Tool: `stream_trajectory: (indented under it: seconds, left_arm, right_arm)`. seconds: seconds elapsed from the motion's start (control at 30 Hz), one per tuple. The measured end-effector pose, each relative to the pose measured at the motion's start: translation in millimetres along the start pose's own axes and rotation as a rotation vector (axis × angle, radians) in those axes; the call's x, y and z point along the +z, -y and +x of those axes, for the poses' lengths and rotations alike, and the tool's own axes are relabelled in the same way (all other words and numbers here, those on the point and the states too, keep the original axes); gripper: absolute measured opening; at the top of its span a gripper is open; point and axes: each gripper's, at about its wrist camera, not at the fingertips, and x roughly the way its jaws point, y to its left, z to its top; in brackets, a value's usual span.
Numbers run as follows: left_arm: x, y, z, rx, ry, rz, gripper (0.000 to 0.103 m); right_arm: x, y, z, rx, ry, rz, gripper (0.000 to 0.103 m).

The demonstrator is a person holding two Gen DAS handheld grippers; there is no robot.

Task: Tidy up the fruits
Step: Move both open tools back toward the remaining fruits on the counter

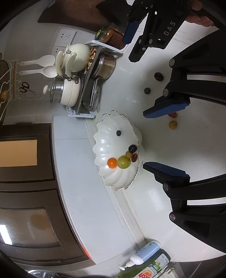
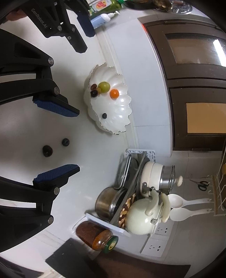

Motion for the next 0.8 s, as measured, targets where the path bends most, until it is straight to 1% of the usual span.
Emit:
stream_trajectory:
  seconds: [0.27, 0.43, 0.53, 0.8]
  left_arm:
    - [-11, 0, -2, 0.008, -0.007, -0.001, 0.052]
    - [-22, 1, 3, -0.007, -0.046, 0.001, 0.052]
    - [-27, 2, 7, -0.018, -0.068, -0.001, 0.052]
    - [-41, 1, 16, -0.021, -0.115, -0.014, 0.052]
  right_arm:
    - [-16, 0, -5, -0.003, -0.007, 0.026, 0.058]
    - [-24, 1, -4, -0.001, -0.024, 0.040, 0.058]
    - [-30, 1, 0, -0.001, -0.051, 0.037, 0.058]
    - [-43, 1, 11, 0.005, -0.105, 0.029, 0.058]
